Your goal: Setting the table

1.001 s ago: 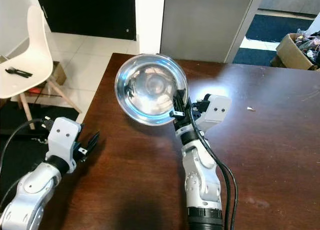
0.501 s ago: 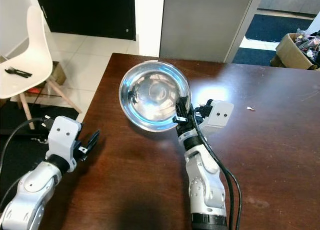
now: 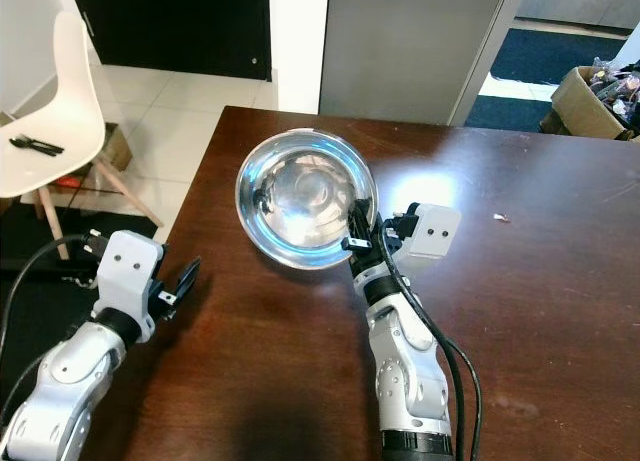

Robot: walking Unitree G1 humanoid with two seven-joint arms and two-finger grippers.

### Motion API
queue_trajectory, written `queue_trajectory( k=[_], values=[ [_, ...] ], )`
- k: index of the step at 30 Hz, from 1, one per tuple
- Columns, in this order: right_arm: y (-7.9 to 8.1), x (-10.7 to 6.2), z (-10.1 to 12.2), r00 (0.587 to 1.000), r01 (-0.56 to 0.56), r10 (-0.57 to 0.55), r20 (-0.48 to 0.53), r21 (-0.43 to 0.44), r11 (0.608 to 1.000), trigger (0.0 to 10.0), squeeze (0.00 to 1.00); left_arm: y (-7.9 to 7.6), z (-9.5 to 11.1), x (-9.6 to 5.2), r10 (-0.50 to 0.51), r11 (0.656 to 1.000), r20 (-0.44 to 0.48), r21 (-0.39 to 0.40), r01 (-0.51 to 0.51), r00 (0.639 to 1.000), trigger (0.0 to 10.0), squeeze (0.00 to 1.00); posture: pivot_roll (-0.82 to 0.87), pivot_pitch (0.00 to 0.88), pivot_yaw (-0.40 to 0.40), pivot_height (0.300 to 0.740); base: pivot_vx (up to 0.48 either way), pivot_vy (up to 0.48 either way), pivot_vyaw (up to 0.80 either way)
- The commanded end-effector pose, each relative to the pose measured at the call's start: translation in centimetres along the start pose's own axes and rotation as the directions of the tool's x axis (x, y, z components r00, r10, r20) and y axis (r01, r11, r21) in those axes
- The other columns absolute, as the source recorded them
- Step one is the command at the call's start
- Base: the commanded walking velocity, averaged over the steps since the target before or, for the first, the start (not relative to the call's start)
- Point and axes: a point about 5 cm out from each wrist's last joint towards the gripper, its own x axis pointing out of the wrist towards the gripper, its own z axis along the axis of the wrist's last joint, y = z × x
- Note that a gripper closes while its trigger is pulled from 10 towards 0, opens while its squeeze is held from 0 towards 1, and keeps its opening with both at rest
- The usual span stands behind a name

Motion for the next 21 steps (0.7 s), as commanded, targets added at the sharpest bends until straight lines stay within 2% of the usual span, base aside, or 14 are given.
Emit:
queue_trajectory(
  k=[1, 21],
  values=[
    [0.71, 0.06, -0.52, 1.0, -0.011, 0.011, -0.014, 0.029, 1.0, 10.0, 0.0, -0.12, -0.25, -0.19, -0.001, 1.0, -0.017, 0.011, 0.001, 1.0, 10.0, 0.0, -0.03, 0.027, 0.046, 0.74, -0.345, 0.0, 0.0],
    [1.03, 0.19, -0.75, 1.0, -0.018, 0.019, -0.021, 0.043, 0.999, 10.0, 0.0, -0.16, -0.19, -0.17, -0.012, 1.0, -0.013, 0.017, 0.012, 1.0, 10.0, 0.0, -0.03, 0.028, 0.056, 0.74, -0.337, 0.0, 0.0]
  ],
)
